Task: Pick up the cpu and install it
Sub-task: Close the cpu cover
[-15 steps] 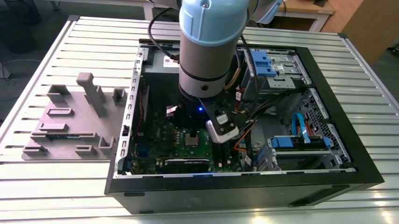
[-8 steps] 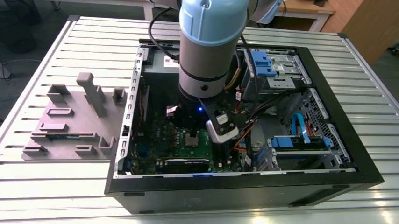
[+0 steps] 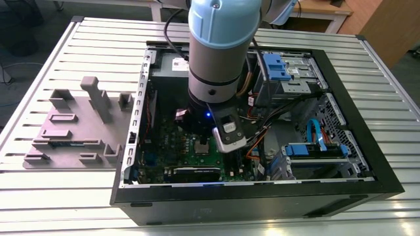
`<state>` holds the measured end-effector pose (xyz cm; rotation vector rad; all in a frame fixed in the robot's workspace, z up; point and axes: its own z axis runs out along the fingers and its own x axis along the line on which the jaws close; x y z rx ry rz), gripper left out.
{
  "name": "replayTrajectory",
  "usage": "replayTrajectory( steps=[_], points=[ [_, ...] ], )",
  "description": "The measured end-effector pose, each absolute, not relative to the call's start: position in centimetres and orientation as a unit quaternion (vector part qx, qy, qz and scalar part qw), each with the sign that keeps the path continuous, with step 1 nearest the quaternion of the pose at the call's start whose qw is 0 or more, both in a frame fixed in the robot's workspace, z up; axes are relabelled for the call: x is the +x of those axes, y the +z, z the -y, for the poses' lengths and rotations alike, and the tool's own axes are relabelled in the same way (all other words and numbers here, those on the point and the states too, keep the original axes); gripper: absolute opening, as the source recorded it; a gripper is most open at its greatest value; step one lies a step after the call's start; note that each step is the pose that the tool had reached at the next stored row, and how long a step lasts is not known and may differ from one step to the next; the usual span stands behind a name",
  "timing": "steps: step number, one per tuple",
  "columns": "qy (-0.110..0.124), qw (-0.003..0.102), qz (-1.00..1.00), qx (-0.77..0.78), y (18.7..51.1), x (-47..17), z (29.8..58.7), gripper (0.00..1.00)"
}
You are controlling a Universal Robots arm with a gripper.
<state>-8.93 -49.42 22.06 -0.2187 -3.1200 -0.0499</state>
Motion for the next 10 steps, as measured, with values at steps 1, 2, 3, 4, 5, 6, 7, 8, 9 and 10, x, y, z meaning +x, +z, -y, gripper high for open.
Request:
replayTrajectory(
  steps=[1,2,3,4,5,6,7,8,9,10],
  points=[
    [-0.016,0.007,0.997,-0.076,22.06,-8.93,49.42,0.11],
    [-0.016,0.007,0.996,-0.082,22.06,-8.93,49.42,0.11],
    [-0.016,0.006,0.996,-0.090,22.06,-8.93,49.42,0.11],
    [-0.016,0.006,0.995,-0.097,22.06,-8.93,49.42,0.11],
    [-0.016,0.006,0.994,-0.105,22.06,-8.93,49.42,0.11],
    [-0.016,0.006,0.994,-0.110,22.05,-8.93,49.42,0.11],
    [-0.016,0.006,0.994,-0.111,22.05,-8.93,49.42,0.11],
    [-0.016,0.006,0.994,-0.111,22.05,-8.93,49.42,0.11],
    [-0.016,0.006,0.994,-0.111,22.05,-8.93,49.42,0.11],
    [-0.016,0.006,0.994,-0.111,22.05,-8.93,49.42,0.11]
  ],
)
